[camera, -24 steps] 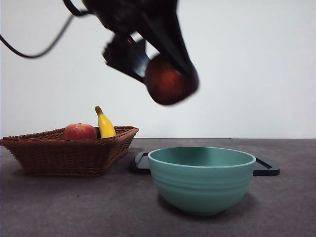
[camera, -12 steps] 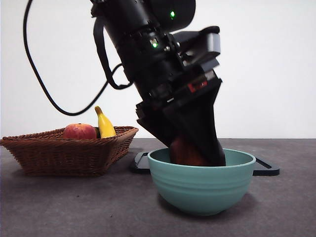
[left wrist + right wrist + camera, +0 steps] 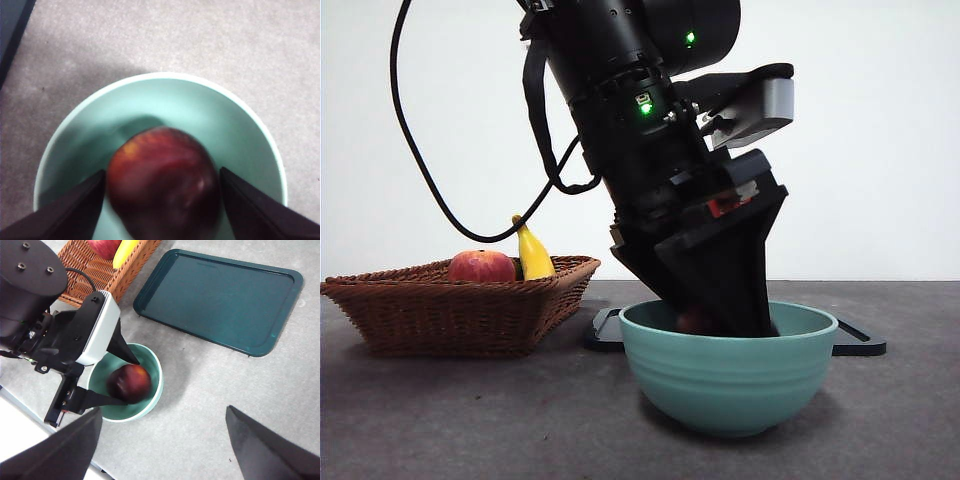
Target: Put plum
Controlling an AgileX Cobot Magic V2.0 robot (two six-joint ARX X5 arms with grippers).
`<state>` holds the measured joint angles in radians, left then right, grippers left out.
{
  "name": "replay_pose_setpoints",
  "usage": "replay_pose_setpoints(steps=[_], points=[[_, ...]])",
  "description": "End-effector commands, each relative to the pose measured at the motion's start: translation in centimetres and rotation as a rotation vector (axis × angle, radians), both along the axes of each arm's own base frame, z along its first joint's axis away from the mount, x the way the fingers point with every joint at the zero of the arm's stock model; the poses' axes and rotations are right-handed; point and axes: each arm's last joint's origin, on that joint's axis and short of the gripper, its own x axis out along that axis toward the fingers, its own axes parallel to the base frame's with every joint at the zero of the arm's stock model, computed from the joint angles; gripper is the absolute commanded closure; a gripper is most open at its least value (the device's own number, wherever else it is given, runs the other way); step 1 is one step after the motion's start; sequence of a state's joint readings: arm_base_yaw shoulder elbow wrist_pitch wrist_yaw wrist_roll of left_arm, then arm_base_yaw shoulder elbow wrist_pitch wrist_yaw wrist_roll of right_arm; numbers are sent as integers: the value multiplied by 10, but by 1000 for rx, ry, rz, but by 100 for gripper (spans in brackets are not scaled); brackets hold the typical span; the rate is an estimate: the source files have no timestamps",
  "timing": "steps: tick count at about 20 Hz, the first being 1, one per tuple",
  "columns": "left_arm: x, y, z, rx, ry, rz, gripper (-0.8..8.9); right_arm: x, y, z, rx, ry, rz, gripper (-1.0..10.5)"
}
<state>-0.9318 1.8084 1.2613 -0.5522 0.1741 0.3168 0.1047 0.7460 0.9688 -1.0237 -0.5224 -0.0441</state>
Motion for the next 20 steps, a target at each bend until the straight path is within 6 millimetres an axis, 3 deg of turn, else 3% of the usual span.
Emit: replay_pose_setpoints(steps=[1, 8, 13, 16, 20], points=[[0, -8, -2, -1, -7, -21, 435, 0, 1, 6, 9, -16, -1, 552], [-1, -5, 12, -34, -11, 9, 436, 0, 1, 6, 9, -16, -1, 551], [-2, 6, 63, -168, -76, 67, 436, 0, 1, 6, 9, -16, -1, 551], [1, 30, 98, -265, -112, 159, 436, 0, 1, 6, 9, -16, -1, 551], [13, 83, 141, -387, -157, 341, 436, 0, 1, 6, 9, -17, -1, 551]])
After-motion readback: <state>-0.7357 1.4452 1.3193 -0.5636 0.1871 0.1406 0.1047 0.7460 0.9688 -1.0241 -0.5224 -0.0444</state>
